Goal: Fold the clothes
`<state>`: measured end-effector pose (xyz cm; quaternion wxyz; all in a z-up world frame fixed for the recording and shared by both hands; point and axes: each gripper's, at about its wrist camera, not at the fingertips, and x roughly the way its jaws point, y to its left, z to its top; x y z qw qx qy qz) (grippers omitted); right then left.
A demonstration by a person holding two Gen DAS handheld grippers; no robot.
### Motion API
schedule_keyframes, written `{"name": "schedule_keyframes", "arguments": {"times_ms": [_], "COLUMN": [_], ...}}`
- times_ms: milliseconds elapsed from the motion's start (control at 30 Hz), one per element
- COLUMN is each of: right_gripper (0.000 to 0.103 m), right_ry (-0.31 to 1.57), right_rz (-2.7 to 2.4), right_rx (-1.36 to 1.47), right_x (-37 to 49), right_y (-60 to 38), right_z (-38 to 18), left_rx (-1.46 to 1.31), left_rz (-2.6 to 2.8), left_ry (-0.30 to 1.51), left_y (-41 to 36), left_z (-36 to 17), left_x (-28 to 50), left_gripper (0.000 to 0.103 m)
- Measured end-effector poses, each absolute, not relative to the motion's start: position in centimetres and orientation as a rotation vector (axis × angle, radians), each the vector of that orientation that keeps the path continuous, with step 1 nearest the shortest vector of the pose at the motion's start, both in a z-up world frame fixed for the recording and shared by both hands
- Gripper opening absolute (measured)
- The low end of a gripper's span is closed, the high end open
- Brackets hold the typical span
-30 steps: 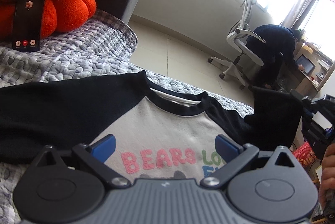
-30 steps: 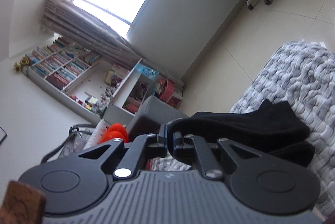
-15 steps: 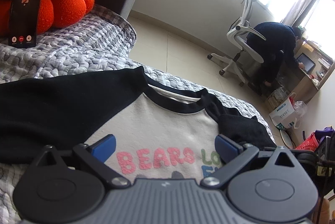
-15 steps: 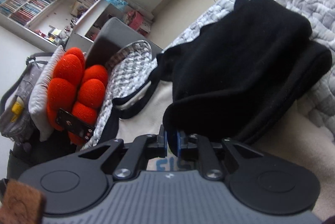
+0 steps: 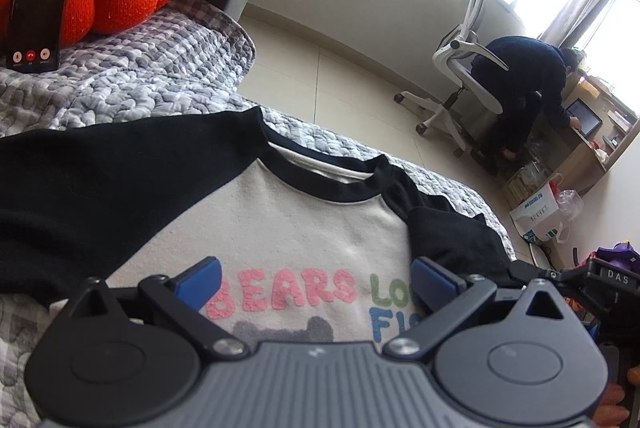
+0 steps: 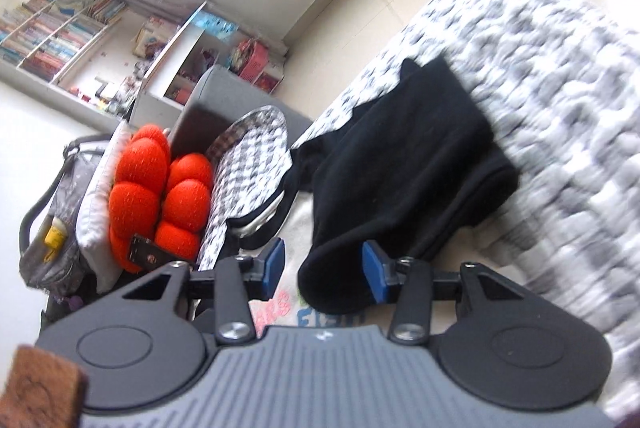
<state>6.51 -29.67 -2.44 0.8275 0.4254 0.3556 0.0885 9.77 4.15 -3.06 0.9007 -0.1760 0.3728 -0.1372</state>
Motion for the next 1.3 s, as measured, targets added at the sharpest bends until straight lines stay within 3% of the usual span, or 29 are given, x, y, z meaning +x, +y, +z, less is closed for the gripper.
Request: {"name": "schedule_keyframes", "arguments": {"times_ms": [500,667,767,1067,1300], "right_gripper": [0.047,0.022,0.015,0.013,0.013], "right_ry": [0.692,0.665,0.634,0.547,0.505], "right_rz": [-0.097,-0.113,-0.108,-0.008,0.160], "right_rx": [0.819,0.758,0.724,0.677,0.710], "right_x": [7.0,7.7,7.8,7.8,8.8], "right_y": [-32.9,-32.3,-31.9,-30.6,-27.6], "right_z": [-3.9,-4.0,-3.4,-1.3,0.5], "left_rx": [-0.386,-0.432,-0.447,-0.526,-0.760], "left_rz": [-0.199,-0.205,-0.238,-0.374,-0.579], "left_ry": [0.679,0.722,0.758,0.771,0.789], "left_y": [4.7,5.2,5.3,6.0,8.1], "left_z": [-3.4,-3.2,-2.7,-1.8,-3.8], "left_x": [9.0,9.6,10.0,10.5,11.2], "left_gripper": [0.101,0.101,0.100,0.099,0.098]}}
